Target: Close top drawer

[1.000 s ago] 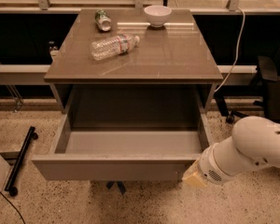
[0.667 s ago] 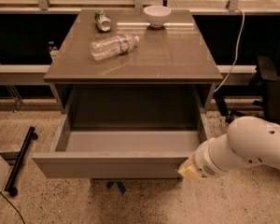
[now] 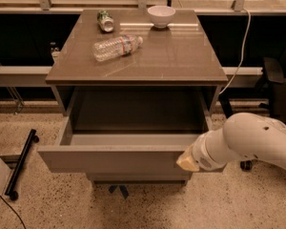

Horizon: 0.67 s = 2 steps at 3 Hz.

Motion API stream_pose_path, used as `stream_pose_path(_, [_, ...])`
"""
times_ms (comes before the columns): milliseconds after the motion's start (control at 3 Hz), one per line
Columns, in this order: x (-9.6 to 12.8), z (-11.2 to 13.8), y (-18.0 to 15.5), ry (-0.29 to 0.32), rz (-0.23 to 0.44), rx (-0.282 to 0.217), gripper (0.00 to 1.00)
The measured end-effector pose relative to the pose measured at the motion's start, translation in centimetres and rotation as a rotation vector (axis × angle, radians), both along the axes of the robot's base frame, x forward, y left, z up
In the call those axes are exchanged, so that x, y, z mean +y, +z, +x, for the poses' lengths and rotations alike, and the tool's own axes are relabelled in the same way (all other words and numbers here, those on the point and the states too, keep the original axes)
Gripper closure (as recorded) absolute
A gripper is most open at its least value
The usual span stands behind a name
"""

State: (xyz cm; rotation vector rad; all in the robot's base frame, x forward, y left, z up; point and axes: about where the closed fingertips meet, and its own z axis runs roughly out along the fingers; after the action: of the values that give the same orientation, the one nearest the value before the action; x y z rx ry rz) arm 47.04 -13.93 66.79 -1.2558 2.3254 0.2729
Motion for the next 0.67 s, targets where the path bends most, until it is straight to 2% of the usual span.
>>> stream_pose_path(667, [0.14, 0.86, -0.65, -0.029, 0.017, -0.026, 1.00])
